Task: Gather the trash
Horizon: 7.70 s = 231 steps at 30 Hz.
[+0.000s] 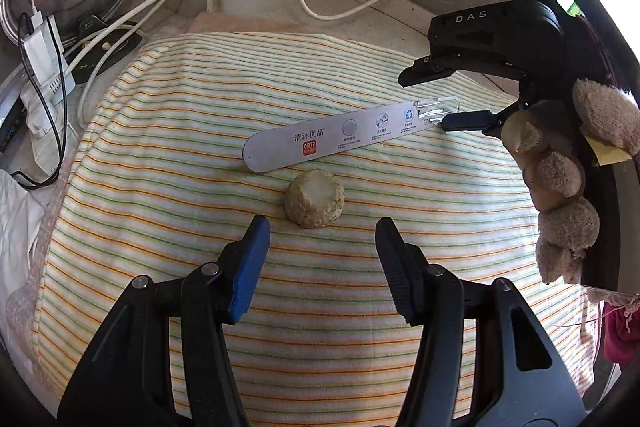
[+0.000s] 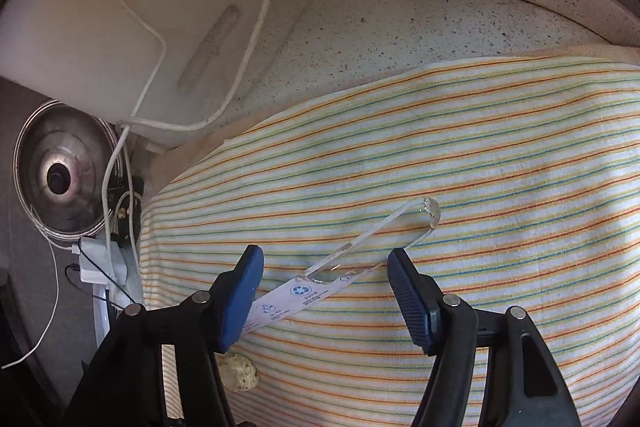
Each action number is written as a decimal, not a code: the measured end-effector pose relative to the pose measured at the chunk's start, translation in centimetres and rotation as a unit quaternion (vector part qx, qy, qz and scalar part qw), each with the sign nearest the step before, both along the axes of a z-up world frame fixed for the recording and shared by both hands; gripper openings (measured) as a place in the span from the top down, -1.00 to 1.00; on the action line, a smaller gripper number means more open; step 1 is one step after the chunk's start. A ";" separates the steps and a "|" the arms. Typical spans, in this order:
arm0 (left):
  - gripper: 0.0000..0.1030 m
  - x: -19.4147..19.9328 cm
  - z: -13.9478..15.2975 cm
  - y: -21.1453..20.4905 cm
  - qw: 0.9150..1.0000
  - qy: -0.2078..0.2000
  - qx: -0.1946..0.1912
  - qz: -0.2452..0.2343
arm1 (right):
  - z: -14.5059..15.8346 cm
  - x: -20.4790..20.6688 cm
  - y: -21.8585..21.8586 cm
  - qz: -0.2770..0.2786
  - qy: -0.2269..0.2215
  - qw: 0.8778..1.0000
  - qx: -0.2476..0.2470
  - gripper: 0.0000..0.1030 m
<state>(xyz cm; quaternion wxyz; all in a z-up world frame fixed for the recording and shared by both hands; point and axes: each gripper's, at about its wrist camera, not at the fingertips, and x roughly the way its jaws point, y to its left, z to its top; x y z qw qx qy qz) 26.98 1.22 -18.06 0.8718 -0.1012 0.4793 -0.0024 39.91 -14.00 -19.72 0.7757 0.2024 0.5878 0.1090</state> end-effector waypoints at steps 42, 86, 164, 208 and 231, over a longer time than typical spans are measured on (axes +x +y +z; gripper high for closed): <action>0.31 -8.3 1.8 3.8 0.998 -0.018 0.015 0.051 | 1.3 -2.1 -2.6 -0.036 -0.022 0.997 0.068 0.87; 0.31 -28.2 3.9 5.5 0.999 -0.032 0.006 0.018 | 6.8 -30.9 3.2 0.186 -0.104 0.977 0.024 0.90; 0.19 -31.7 -9.4 4.9 0.995 0.095 -0.003 -0.007 | -6.2 -38.9 9.1 0.238 -0.075 0.960 -0.126 -0.18; -0.74 -29.8 11.0 3.2 0.994 -0.102 0.035 0.006 | 11.2 -38.7 -0.9 0.155 -0.257 0.949 -0.099 -0.97; -0.99 -28.3 17.7 1.0 0.984 -0.173 0.027 0.023 | 15.9 -39.3 -2.0 0.141 -0.324 0.930 -0.104 -1.00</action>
